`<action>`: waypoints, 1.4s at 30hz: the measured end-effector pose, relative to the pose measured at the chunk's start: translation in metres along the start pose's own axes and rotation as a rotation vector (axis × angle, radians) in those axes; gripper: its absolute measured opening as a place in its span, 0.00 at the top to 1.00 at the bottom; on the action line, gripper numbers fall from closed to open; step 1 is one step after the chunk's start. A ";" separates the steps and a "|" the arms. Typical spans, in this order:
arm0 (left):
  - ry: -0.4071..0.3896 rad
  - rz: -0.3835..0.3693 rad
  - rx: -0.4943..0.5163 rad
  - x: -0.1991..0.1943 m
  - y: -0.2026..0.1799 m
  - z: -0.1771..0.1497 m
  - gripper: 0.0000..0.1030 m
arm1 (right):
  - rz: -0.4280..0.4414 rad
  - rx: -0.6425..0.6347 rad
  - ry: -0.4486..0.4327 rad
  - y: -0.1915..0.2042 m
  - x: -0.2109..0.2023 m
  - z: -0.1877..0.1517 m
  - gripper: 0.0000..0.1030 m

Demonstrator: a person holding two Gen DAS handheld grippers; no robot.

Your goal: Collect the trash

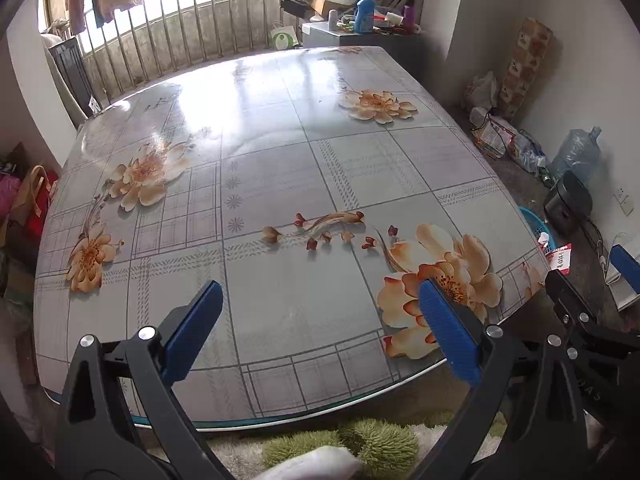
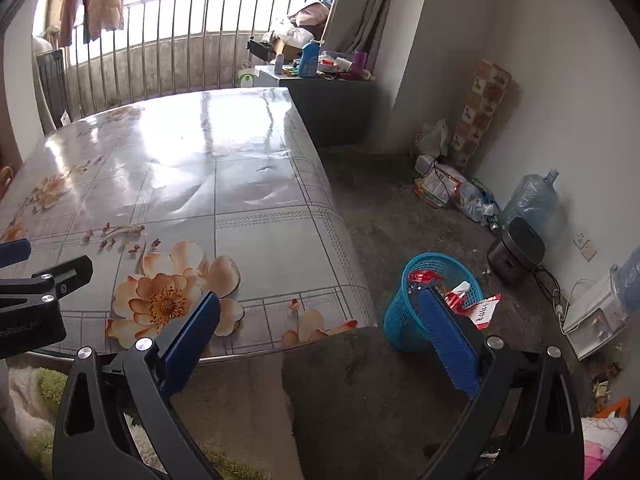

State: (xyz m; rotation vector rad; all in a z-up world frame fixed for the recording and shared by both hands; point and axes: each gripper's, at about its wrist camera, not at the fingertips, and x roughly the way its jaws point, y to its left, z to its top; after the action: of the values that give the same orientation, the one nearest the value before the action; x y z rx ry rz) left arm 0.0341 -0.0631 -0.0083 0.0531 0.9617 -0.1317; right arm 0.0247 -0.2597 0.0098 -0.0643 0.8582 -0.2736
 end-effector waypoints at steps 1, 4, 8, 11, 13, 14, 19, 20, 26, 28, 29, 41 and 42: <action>0.008 0.007 -0.001 0.003 0.000 0.000 0.09 | -0.020 0.005 0.022 -0.002 0.005 -0.002 0.06; 0.026 0.033 -0.001 0.007 0.001 0.001 0.09 | -0.065 0.009 0.038 -0.013 0.004 -0.010 0.06; 0.069 0.035 0.023 0.013 -0.006 0.000 0.09 | -0.077 0.049 0.056 -0.024 0.005 -0.012 0.06; 0.071 0.036 0.041 0.013 -0.011 -0.002 0.09 | -0.094 0.067 0.068 -0.035 0.008 -0.015 0.06; 0.063 0.039 0.048 0.011 -0.014 -0.001 0.09 | -0.099 0.078 0.073 -0.040 0.010 -0.016 0.06; 0.059 0.040 0.052 0.010 -0.015 0.000 0.09 | -0.103 0.083 0.074 -0.040 0.010 -0.016 0.06; 0.064 0.042 0.067 0.010 -0.019 0.000 0.09 | -0.097 0.100 0.084 -0.043 0.013 -0.019 0.06; 0.065 0.042 0.068 0.010 -0.020 0.000 0.09 | -0.096 0.100 0.085 -0.043 0.014 -0.019 0.06; 0.066 0.043 0.069 0.010 -0.022 -0.002 0.09 | -0.094 0.102 0.087 -0.042 0.015 -0.019 0.06; 0.066 0.042 0.069 0.010 -0.021 -0.002 0.09 | -0.095 0.107 0.091 -0.042 0.014 -0.020 0.06; 0.066 0.043 0.069 0.009 -0.022 -0.002 0.09 | -0.095 0.109 0.093 -0.043 0.015 -0.020 0.06; 0.074 0.041 0.073 0.013 -0.021 -0.001 0.09 | -0.094 0.120 0.101 -0.045 0.017 -0.020 0.06; 0.075 0.041 0.073 0.013 -0.022 -0.001 0.09 | -0.094 0.119 0.101 -0.044 0.017 -0.021 0.06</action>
State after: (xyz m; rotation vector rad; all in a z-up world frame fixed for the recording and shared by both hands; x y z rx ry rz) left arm 0.0374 -0.0856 -0.0196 0.1461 1.0298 -0.1275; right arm 0.0103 -0.3059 -0.0089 0.0206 0.9385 -0.4184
